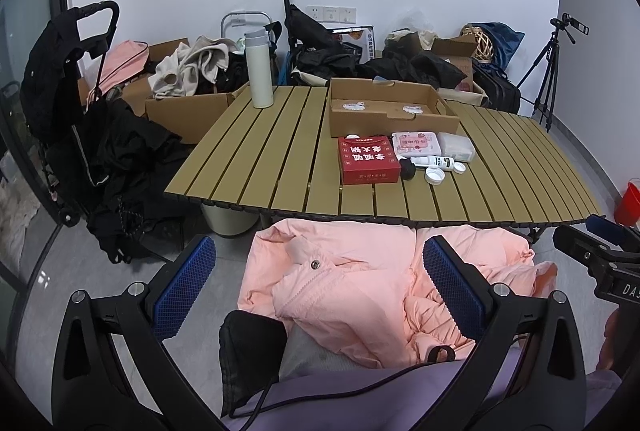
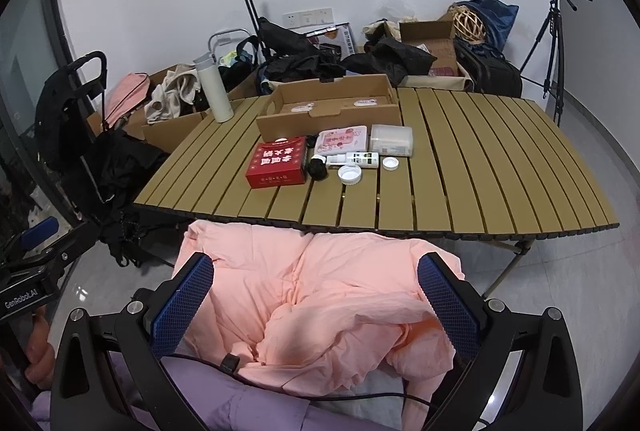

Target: Organize objects

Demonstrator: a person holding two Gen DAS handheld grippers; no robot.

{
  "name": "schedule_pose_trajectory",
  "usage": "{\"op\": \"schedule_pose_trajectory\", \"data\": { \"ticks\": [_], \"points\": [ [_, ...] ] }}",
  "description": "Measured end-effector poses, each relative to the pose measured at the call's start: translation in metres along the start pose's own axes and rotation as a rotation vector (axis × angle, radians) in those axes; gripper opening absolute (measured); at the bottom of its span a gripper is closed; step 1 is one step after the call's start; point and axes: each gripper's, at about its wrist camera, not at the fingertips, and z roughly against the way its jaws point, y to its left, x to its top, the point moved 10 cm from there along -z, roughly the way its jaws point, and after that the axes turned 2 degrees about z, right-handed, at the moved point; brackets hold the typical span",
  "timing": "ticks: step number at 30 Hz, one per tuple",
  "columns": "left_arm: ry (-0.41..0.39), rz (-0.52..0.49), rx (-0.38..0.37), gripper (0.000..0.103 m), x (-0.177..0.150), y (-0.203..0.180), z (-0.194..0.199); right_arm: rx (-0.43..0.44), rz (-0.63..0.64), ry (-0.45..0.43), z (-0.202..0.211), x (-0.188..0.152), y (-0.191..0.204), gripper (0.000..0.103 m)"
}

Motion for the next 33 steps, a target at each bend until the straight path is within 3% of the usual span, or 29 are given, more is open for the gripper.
{"op": "schedule_pose_trajectory", "data": {
  "ticks": [7, 9, 10, 12, 13, 14, 16, 19, 22, 23, 25, 26, 28, 30, 33],
  "points": [
    [0.06, 0.024, -0.094, 0.103, 0.023, -0.004, -0.02, 0.014, 0.05, -0.066, -0.009, 0.022, -0.005, 0.103],
    [-0.003, 0.006, -0.119, 0.103, 0.054, -0.004, -0.017, -0.003, 0.063, -0.11, -0.006, 0.048, -0.013, 0.103],
    [-0.079, 0.024, -0.092, 0.103, 0.075, 0.002, -0.013, -0.003, 0.068, -0.146, -0.002, 0.06, -0.014, 0.103],
    [-0.246, 0.087, -0.071, 0.103, 0.105, 0.012, -0.01, 0.075, 0.133, -0.288, 0.005, 0.091, -0.007, 0.103],
    [-0.29, 0.109, -0.079, 0.103, 0.111, 0.013, -0.014, 0.113, 0.164, -0.321, -0.002, 0.097, -0.004, 0.103],
    [-0.294, 0.1, -0.112, 0.103, 0.113, 0.011, -0.028, 0.109, 0.204, -0.251, -0.025, 0.094, -0.004, 0.103],
    [-0.183, 0.038, -0.141, 0.103, 0.106, 0.003, -0.067, 0.021, 0.199, 0.0, -0.087, 0.074, -0.017, 0.103],
    [-0.005, 0.024, -0.07, 0.103, 0.08, 0.008, -0.138, -0.019, 0.104, 0.191, -0.152, 0.049, -0.038, 0.103],
    [0.088, 0.03, -0.054, 0.103, 0.063, 0.009, -0.187, -0.016, 0.112, 0.231, -0.192, 0.048, -0.039, 0.102],
    [0.129, 0.043, -0.08, 0.103, 0.059, 0.005, -0.204, -0.001, 0.129, 0.237, -0.205, 0.054, -0.033, 0.101],
    [0.194, 0.088, -0.16, 0.103, 0.056, -0.006, -0.232, 0.095, 0.176, 0.23, -0.227, 0.073, -0.01, 0.081],
    [0.212, 0.103, -0.193, 0.103, 0.053, -0.012, -0.24, 0.134, 0.206, 0.219, -0.233, 0.08, -0.002, 0.077],
    [0.23, 0.132, -0.265, 0.102, 0.056, -0.03, -0.258, 0.205, 0.31, 0.192, -0.256, 0.102, 0.026, 0.075],
    [0.264, 0.138, -0.298, 0.098, 0.051, -0.046, -0.275, 0.22, 0.396, 0.193, -0.278, 0.117, 0.042, 0.075],
    [0.332, 0.155, -0.329, 0.069, 0.042, -0.059, -0.297, 0.238, 0.445, 0.221, -0.322, 0.142, 0.058, 0.075]
  ]
}}
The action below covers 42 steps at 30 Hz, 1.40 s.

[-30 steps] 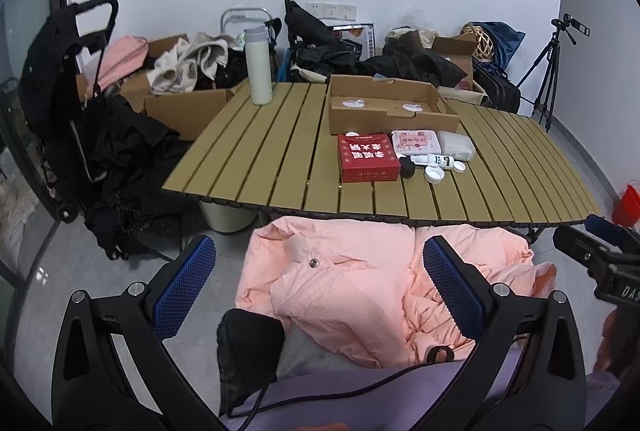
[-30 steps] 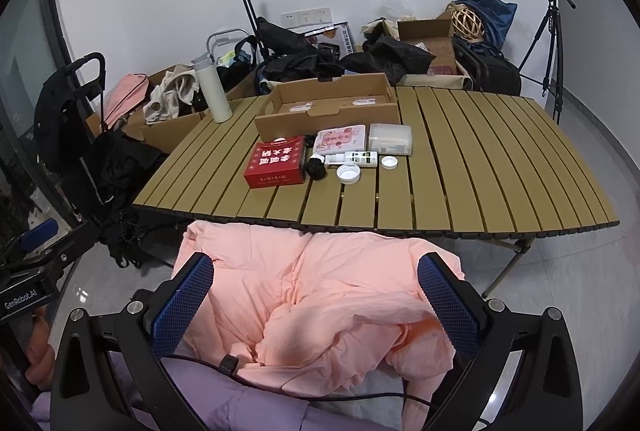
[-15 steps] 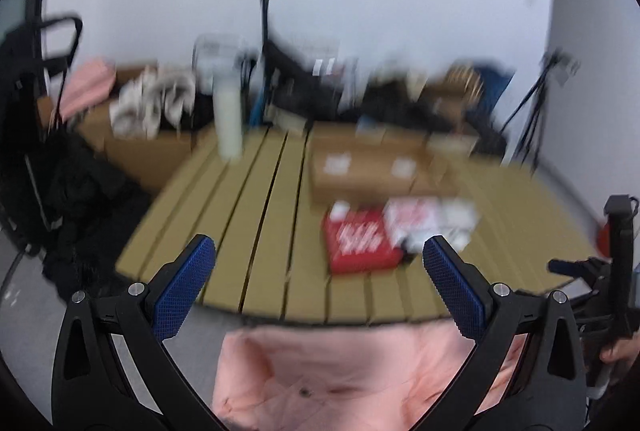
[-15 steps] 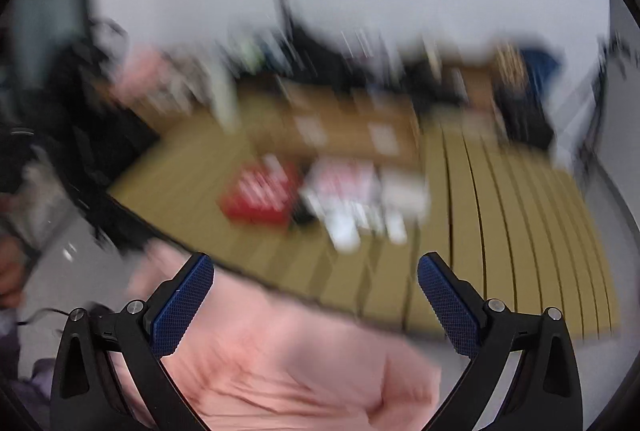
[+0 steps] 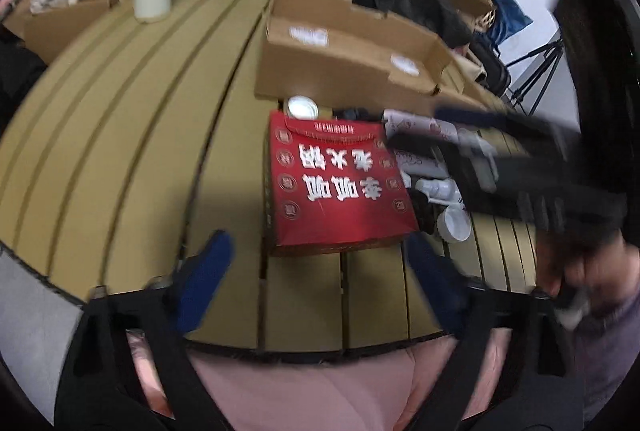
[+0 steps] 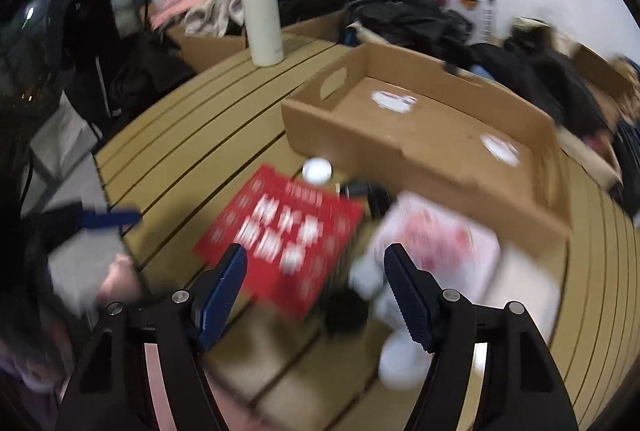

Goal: Organize objects
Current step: 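Reach the right gripper to the red printed box and grasp it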

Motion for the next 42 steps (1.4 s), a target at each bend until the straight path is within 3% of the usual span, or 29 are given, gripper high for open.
{"op": "schedule_pose_trajectory", "data": {
  "ticks": [1, 3, 6, 8, 9, 13, 14, 15, 17, 18, 20, 23, 24, 26, 28, 30, 31, 33, 36, 42],
  "points": [
    [0.009, 0.01, -0.025, 0.056, -0.002, 0.002, -0.001, 0.027, 0.0, 0.01, -0.013, 0.01, -0.002, 0.064],
    [0.026, 0.044, -0.065, 0.051, -0.003, 0.006, -0.007, 0.033, -0.016, 0.042, -0.028, 0.016, -0.008, 0.033],
    [0.056, 0.071, -0.082, 0.044, -0.005, 0.008, -0.014, 0.044, -0.034, 0.079, -0.055, 0.018, -0.012, 0.032],
    [0.046, 0.092, -0.009, 0.05, 0.002, 0.024, -0.02, 0.077, -0.083, 0.122, -0.069, 0.009, -0.011, 0.031],
    [0.026, 0.124, 0.022, 0.054, 0.01, 0.037, -0.023, 0.088, -0.106, 0.119, -0.068, 0.006, -0.01, 0.03],
    [-0.077, 0.256, 0.088, 0.054, 0.04, 0.085, -0.015, 0.139, -0.181, 0.114, -0.048, -0.015, 0.013, 0.03],
    [-0.086, 0.278, 0.159, 0.052, 0.044, 0.102, -0.008, 0.152, -0.185, 0.1, -0.041, -0.019, 0.018, 0.03],
    [-0.09, 0.286, 0.181, 0.052, 0.045, 0.109, -0.001, 0.154, -0.195, 0.084, -0.034, -0.022, 0.021, 0.03],
    [-0.134, 0.298, 0.138, 0.053, 0.046, 0.11, 0.021, 0.165, -0.199, 0.039, -0.016, -0.029, 0.026, 0.03],
    [-0.148, 0.291, 0.128, 0.055, 0.042, 0.107, 0.035, 0.164, -0.191, 0.029, -0.01, -0.032, 0.03, 0.03],
    [-0.165, 0.225, 0.129, 0.072, 0.033, 0.094, 0.055, 0.146, -0.172, 0.018, -0.001, -0.035, 0.038, 0.031],
    [-0.177, 0.135, 0.162, 0.074, 0.012, 0.077, 0.071, 0.163, -0.099, 0.022, -0.006, -0.034, 0.064, 0.045],
    [-0.173, 0.119, 0.157, 0.074, 0.004, 0.072, 0.071, 0.117, -0.062, 0.027, -0.013, -0.033, 0.07, 0.052],
    [-0.147, 0.107, 0.146, 0.074, -0.007, 0.067, 0.057, 0.049, -0.036, 0.033, -0.025, -0.033, 0.072, 0.054],
    [-0.114, 0.113, 0.167, 0.071, -0.013, 0.066, 0.039, 0.021, -0.039, 0.028, -0.038, -0.035, 0.069, 0.054],
    [-0.069, 0.136, 0.244, 0.063, -0.019, 0.074, 0.021, 0.048, -0.113, 0.019, -0.038, -0.037, 0.061, 0.051],
    [-0.067, 0.135, 0.246, 0.063, -0.02, 0.074, 0.017, 0.05, -0.18, 0.014, -0.033, -0.041, 0.051, 0.041],
    [-0.09, 0.113, 0.268, 0.062, -0.016, 0.07, 0.018, 0.089, -0.266, -0.026, -0.022, -0.045, 0.039, 0.035],
    [-0.098, 0.095, 0.283, 0.062, -0.014, 0.068, 0.017, 0.099, -0.374, -0.067, -0.011, -0.053, 0.024, 0.035],
    [-0.104, 0.082, 0.309, 0.062, -0.007, 0.063, 0.013, 0.013, -0.378, -0.028, -0.014, -0.055, 0.027, 0.03]
  ]
}}
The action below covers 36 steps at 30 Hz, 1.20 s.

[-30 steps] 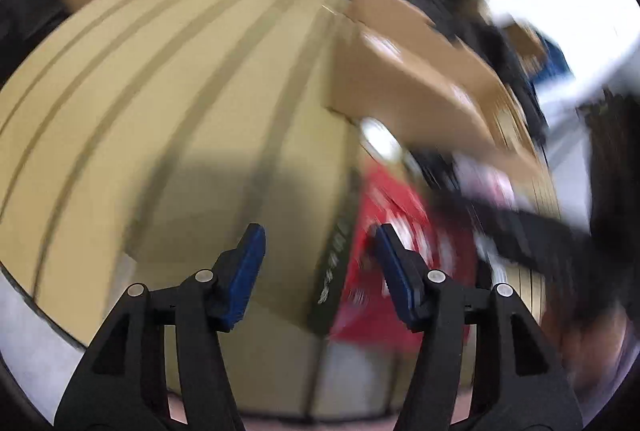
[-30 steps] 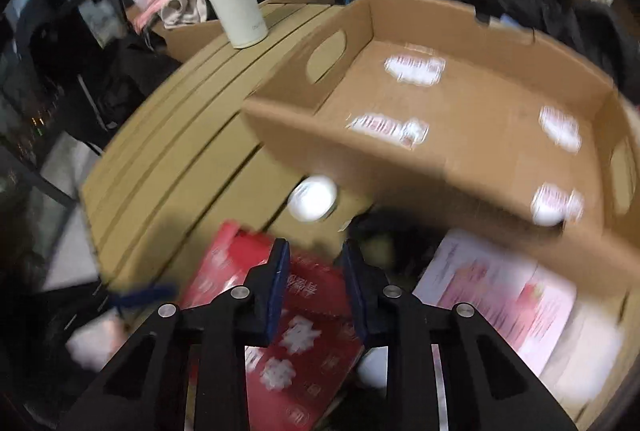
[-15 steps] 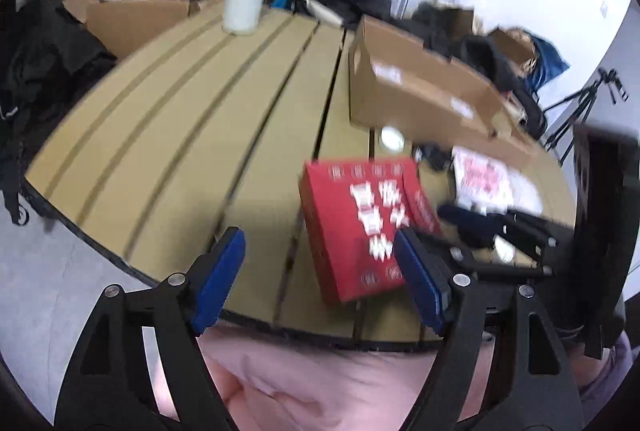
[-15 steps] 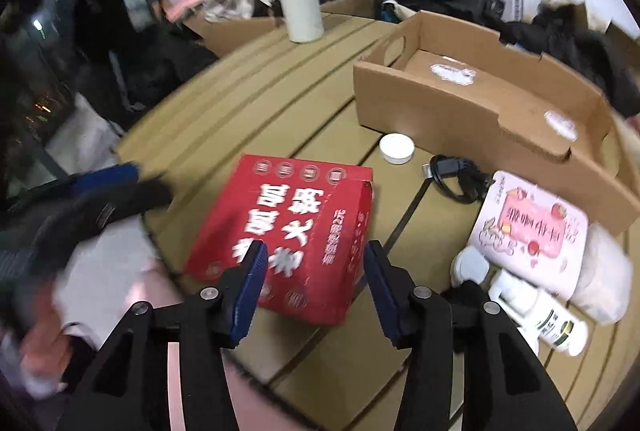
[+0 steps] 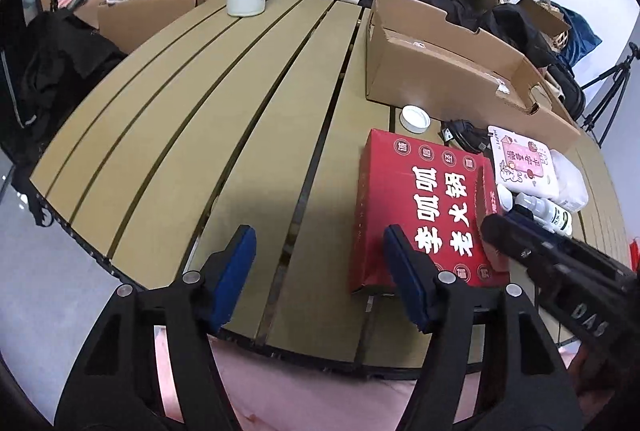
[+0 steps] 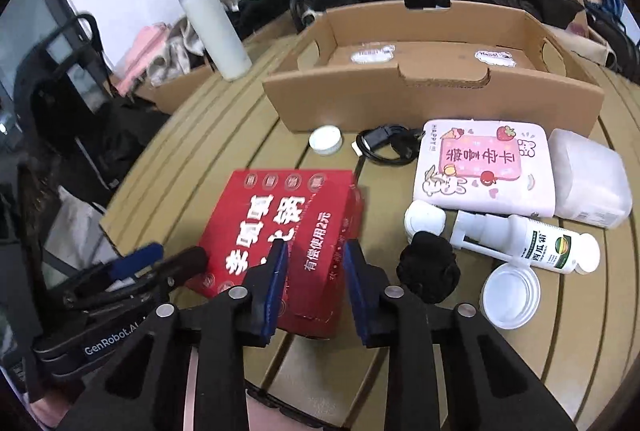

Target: Organize objects

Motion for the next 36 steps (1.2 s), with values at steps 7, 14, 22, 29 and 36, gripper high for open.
{"op": "schedule_pose_trajectory", "data": {
  "ticks": [7, 14, 22, 29, 36],
  "points": [
    [0.012, -0.001, -0.065, 0.066, -0.006, -0.009, -0.006, -0.126, 0.09, 0.019, 0.0, -0.006, 0.0, 0.032],
    [-0.02, -0.041, -0.003, 0.066, -0.006, -0.012, -0.002, -0.297, 0.071, -0.052, 0.032, -0.004, -0.027, 0.032],
    [-0.012, 0.011, -0.098, 0.065, 0.003, -0.012, 0.018, 0.048, -0.083, -0.17, 0.062, 0.008, -0.015, 0.039],
    [-0.004, 0.034, -0.062, 0.059, -0.006, 0.001, -0.001, -0.076, 0.081, -0.053, 0.006, 0.002, 0.007, 0.07],
    [-0.018, -0.067, -0.008, 0.061, -0.008, -0.01, 0.001, -0.171, 0.155, -0.051, 0.006, -0.009, -0.002, 0.026]
  ]
}}
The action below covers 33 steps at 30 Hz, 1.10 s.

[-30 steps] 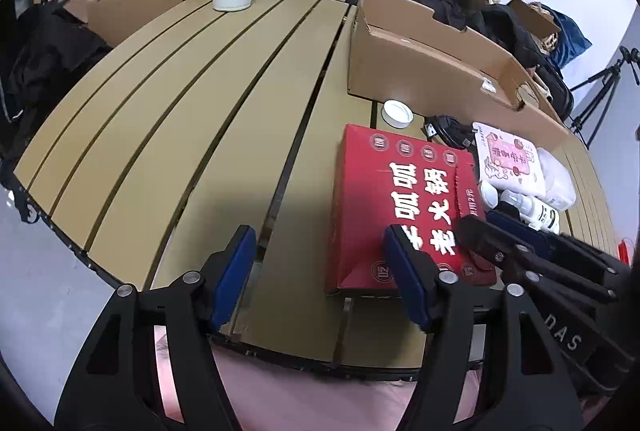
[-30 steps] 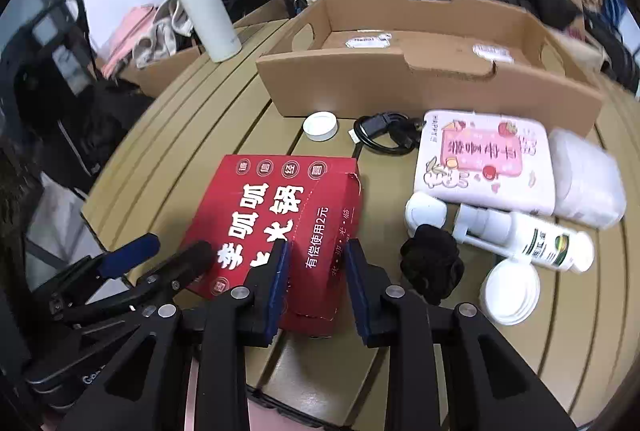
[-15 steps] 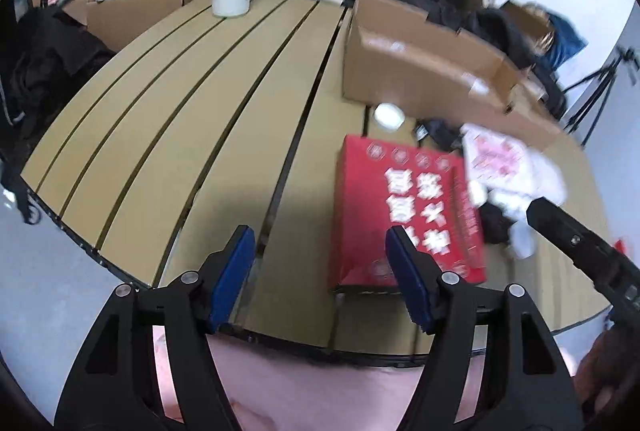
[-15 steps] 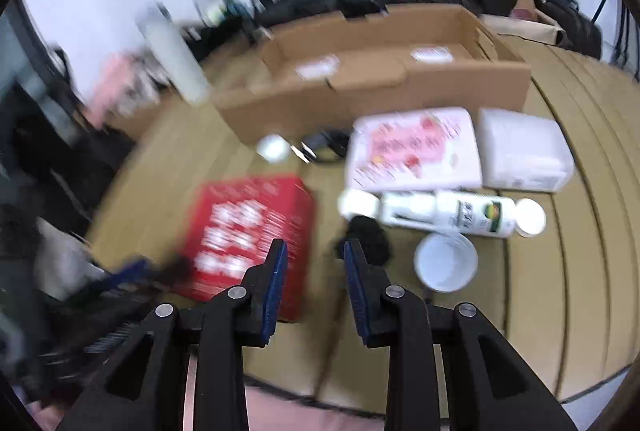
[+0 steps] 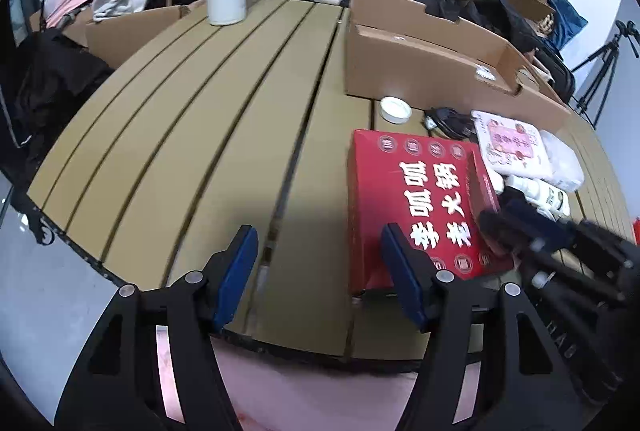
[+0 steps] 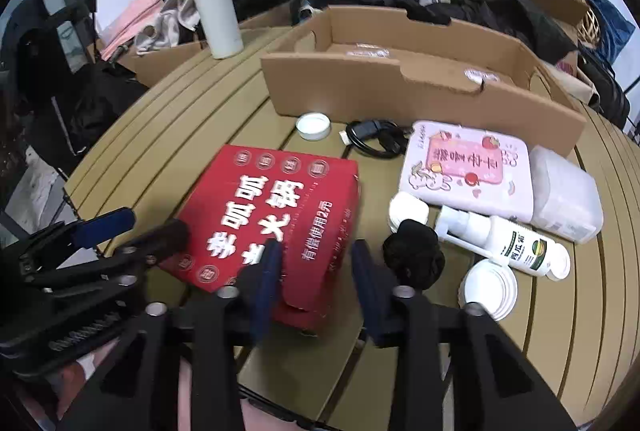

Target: Organize objects

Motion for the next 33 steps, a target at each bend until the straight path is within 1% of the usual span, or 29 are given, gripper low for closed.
{"op": "schedule_pose_trajectory", "data": {
  "ticks": [2, 3, 4, 5, 7, 10, 11, 12, 14, 15, 16, 18, 20, 21, 22, 24, 25, 27, 28, 29, 30, 31, 32, 33],
  "points": [
    [0.0, -0.007, 0.018, 0.062, 0.0, 0.001, 0.0, -0.091, 0.008, -0.053, 0.017, 0.005, -0.009, 0.019],
    [0.003, -0.002, 0.013, 0.062, 0.0, 0.001, 0.0, -0.137, 0.002, -0.069, 0.023, 0.008, -0.018, 0.008],
    [0.007, 0.01, 0.005, 0.062, 0.0, 0.001, -0.001, -0.165, -0.033, -0.082, 0.029, 0.008, -0.03, 0.007],
    [0.01, 0.022, -0.002, 0.062, 0.0, 0.002, -0.001, -0.132, -0.069, -0.069, 0.027, 0.007, -0.037, 0.007],
    [0.003, 0.02, 0.001, 0.063, -0.001, 0.002, -0.001, -0.076, -0.128, -0.015, 0.014, -0.002, -0.044, 0.007],
    [0.003, 0.015, 0.0, 0.063, -0.001, 0.001, 0.0, 0.01, -0.176, 0.009, 0.004, -0.012, -0.04, 0.007],
    [0.01, 0.02, -0.007, 0.062, 0.0, 0.001, 0.0, 0.005, -0.176, 0.01, 0.006, -0.012, -0.04, 0.007],
    [0.019, 0.026, -0.021, 0.062, 0.0, 0.001, 0.001, 0.007, -0.171, -0.011, 0.012, -0.008, -0.039, 0.007],
    [0.03, 0.047, -0.05, 0.062, 0.0, 0.002, 0.001, 0.039, -0.154, -0.075, 0.027, 0.005, -0.031, 0.008],
    [0.032, 0.051, -0.051, 0.062, 0.0, 0.003, 0.0, 0.041, -0.136, -0.088, 0.032, 0.007, -0.027, 0.008],
    [0.036, 0.052, -0.046, 0.062, 0.001, 0.004, -0.001, 0.042, -0.102, -0.086, 0.032, 0.011, -0.018, 0.01],
    [0.037, 0.057, -0.057, 0.062, 0.001, 0.004, -0.001, 0.04, -0.059, -0.063, 0.025, 0.009, -0.007, 0.012],
    [0.032, 0.059, -0.066, 0.062, 0.003, 0.003, 0.002, 0.034, -0.023, -0.006, 0.009, 0.002, 0.002, 0.013],
    [0.026, 0.057, -0.072, 0.062, 0.004, 0.002, 0.003, 0.022, -0.01, -0.003, 0.006, 0.0, 0.004, 0.014],
    [0.022, 0.05, -0.079, 0.062, 0.004, 0.001, 0.004, 0.016, 0.002, -0.024, 0.007, 0.002, 0.004, 0.014],
    [0.022, 0.031, -0.07, 0.062, 0.005, -0.002, 0.003, 0.007, 0.007, -0.013, 0.005, 0.004, 0.003, 0.016],
    [0.024, 0.028, -0.07, 0.062, 0.006, -0.003, 0.002, 0.011, 0.003, -0.013, 0.005, 0.005, 0.002, 0.016],
    [0.034, 0.026, -0.075, 0.062, 0.005, -0.004, -0.001, 0.06, -0.029, -0.025, 0.009, 0.005, -0.001, 0.017],
    [0.037, 0.03, -0.077, 0.062, 0.005, -0.004, -0.002, 0.081, -0.047, -0.027, 0.011, 0.005, -0.002, 0.021],
    [0.039, 0.036, -0.08, 0.062, 0.005, -0.002, -0.002, 0.105, -0.063, -0.026, 0.01, 0.005, -0.003, 0.027],
    [0.041, 0.045, -0.086, 0.062, 0.006, 0.0, -0.002, 0.116, -0.071, -0.023, 0.01, 0.004, -0.004, 0.046],
    [0.041, 0.054, -0.092, 0.062, 0.007, 0.002, -0.001, 0.12, -0.077, -0.022, 0.009, 0.003, -0.006, 0.076],
    [0.039, 0.061, -0.095, 0.062, 0.007, 0.004, -0.001, 0.128, -0.085, -0.031, 0.009, 0.004, -0.007, 0.084],
    [0.036, 0.068, -0.096, 0.062, 0.009, 0.007, 0.0, 0.136, -0.094, -0.04, 0.009, 0.005, -0.008, 0.085]
  ]
}}
